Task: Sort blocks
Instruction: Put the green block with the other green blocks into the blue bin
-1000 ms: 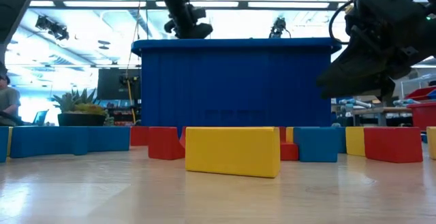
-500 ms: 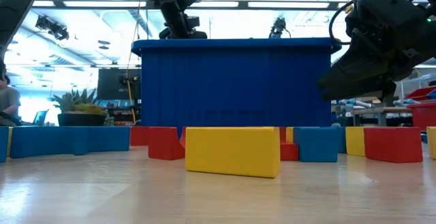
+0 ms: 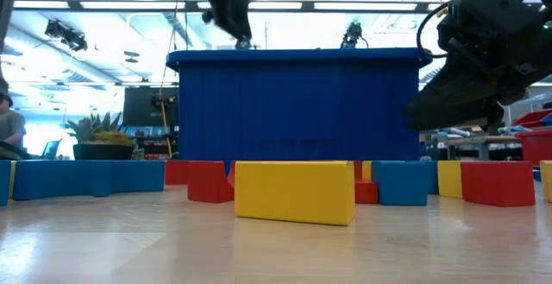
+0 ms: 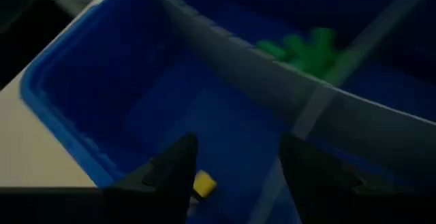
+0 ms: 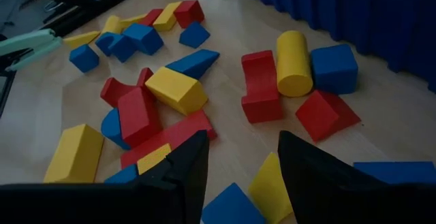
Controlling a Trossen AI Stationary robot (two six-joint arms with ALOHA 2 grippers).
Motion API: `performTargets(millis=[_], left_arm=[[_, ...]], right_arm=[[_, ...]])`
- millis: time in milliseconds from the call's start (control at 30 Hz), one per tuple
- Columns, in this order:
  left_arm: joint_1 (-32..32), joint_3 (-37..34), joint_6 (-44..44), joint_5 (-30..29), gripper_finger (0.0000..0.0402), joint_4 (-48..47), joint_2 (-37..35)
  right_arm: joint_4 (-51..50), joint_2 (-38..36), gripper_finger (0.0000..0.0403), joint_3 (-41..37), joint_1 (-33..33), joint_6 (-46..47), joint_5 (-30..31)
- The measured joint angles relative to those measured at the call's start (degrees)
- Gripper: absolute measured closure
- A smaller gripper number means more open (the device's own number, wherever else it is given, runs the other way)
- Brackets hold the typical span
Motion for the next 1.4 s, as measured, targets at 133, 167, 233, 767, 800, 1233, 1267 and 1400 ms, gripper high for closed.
performTargets(millis=[133,167,233,767,800,1233,1267,1400], left_arm=[[-5.8,0.1,-3.8,0.9,0.019,-8.5,-4.2],[-7.4,0.0,-5.5,0.9,0.019,-10.4,-4.9],[-10.6,0.0,-8.6,0.7,0.019,-14.5,-6.5],[-44.8,-3.3,-27.5,-0.9,0.019,-31.1,-8.8],[-46.6,-4.7,-28.8,-1.1,0.019,-31.7,-8.8],[-64.2,-27.2,-46.6,-0.9,0.019,-28.2,-8.7],[-65.0,-29.4,-46.7,-0.6,0.019,-27.2,-8.7],[-66.6,-37.2,-46.7,4.9,0.019,-21.3,-8.7]], right_arm=[[0.0,0.0,0.024,0.0,0.0,0.0,-0.6],[0.0,0.0,0.024,0.0,0.0,0.0,-0.6],[0.0,0.0,0.024,0.0,0.0,0.0,-0.6],[0.0,0.0,0.0242,0.0,0.0,-0.1,-1.1],[0.0,0.0,0.0242,0.0,0.0,-0.1,-1.1],[0.1,0.0,0.0243,0.0,-0.8,0.0,-1.7],[0.3,0.0,0.0243,0.0,-0.9,0.0,-1.9],[0.5,0.0,0.0245,0.0,-1.5,0.0,-2.5]])
